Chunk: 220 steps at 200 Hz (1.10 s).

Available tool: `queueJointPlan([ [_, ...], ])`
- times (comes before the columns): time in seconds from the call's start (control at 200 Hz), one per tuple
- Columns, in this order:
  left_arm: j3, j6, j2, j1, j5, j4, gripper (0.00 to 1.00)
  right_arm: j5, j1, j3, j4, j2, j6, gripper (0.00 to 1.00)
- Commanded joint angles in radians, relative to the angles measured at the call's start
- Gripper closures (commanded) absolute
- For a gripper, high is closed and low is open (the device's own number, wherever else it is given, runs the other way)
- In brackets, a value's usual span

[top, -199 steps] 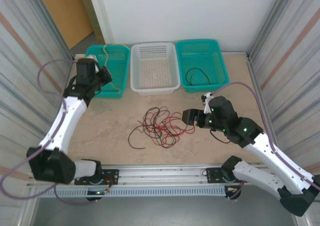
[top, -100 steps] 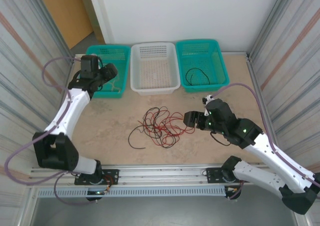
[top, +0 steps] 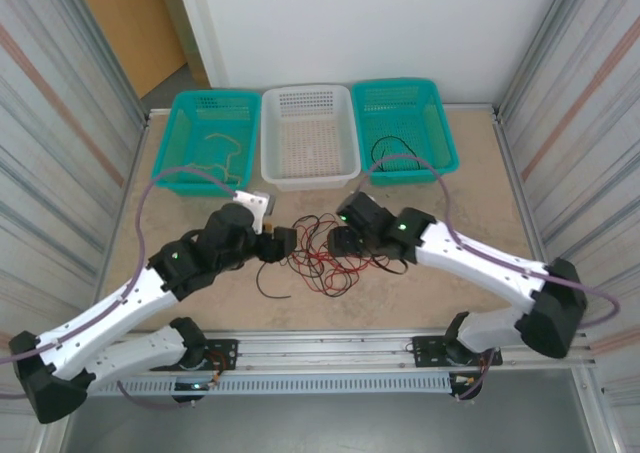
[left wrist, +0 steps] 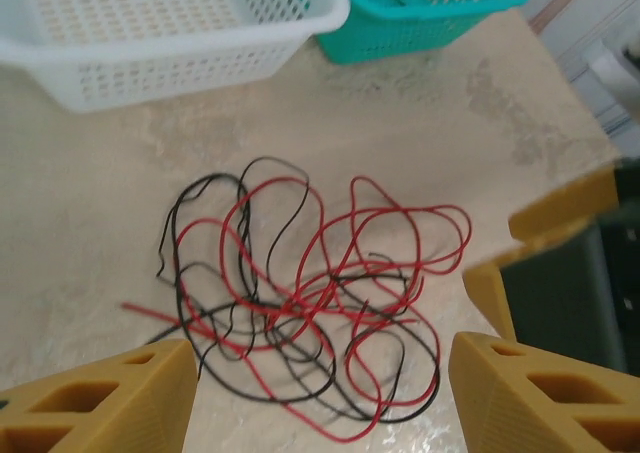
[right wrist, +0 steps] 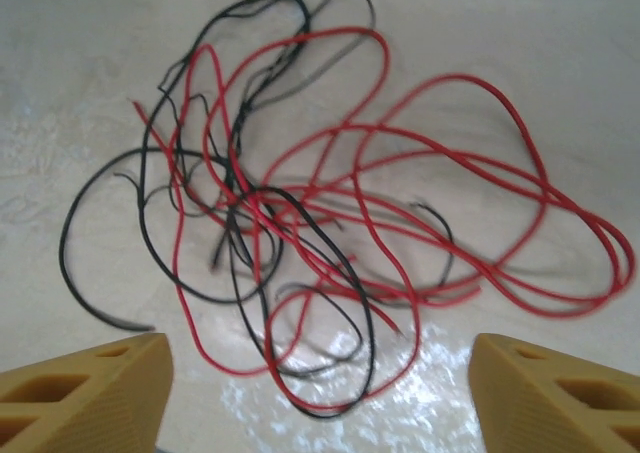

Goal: Untangle the cables

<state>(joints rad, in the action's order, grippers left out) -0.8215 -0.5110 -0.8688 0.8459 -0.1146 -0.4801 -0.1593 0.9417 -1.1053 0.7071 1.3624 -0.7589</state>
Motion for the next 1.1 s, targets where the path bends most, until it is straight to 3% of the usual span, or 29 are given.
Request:
queueJointPlan([
  [0.0, 0.053, -0.075, 0.100, 0.002, -0.082, -0.035, 0.32, -0.047, 0.015, -0.067, -0.017, 0.091, 0.028, 0.30],
  [0.12, 0.113, -0.121, 0.178, 0.000, -0.116, -0.048, 0.32, -0.071, 0.022, -0.090, -0.021, 0.165, 0.011, 0.36],
  [0.24, 0.155, -0.157, 0.189, -0.002, -0.077, -0.060, 0.33, -0.132, -0.009, -0.063, 0.014, 0.153, -0.024, 0.41],
  [0.396, 0.177, -0.163, 0.174, -0.002, -0.037, -0.060, 0.35, -0.149, -0.137, 0.058, 0.047, 0.055, -0.072, 0.38],
  [0.526, 0.176, -0.155, 0.172, -0.002, -0.019, -0.033, 0.35, -0.048, -0.297, 0.172, 0.007, -0.013, -0.058, 0.35],
  [0.641, 0.163, -0.141, 0.150, -0.002, -0.005, -0.015, 0.35, 0.025, -0.371, 0.217, -0.033, -0.008, -0.024, 0.35],
  [0.736, 0.146, -0.134, 0.136, -0.002, 0.000, -0.022, 0.35, 0.081, -0.392, 0.236, -0.080, 0.012, -0.009, 0.37],
  [0.862, 0.122, -0.112, 0.138, -0.001, 0.003, -0.026, 0.35, 0.091, -0.399, 0.229, -0.105, 0.080, 0.020, 0.50],
  [1.052, 0.099, -0.091, 0.151, -0.004, -0.013, -0.043, 0.34, 0.127, -0.386, 0.203, -0.129, 0.148, 0.050, 0.53],
  [1.097, 0.096, -0.091, 0.151, -0.007, -0.013, -0.048, 0.34, 0.135, -0.385, 0.203, -0.131, 0.158, 0.049, 0.57],
])
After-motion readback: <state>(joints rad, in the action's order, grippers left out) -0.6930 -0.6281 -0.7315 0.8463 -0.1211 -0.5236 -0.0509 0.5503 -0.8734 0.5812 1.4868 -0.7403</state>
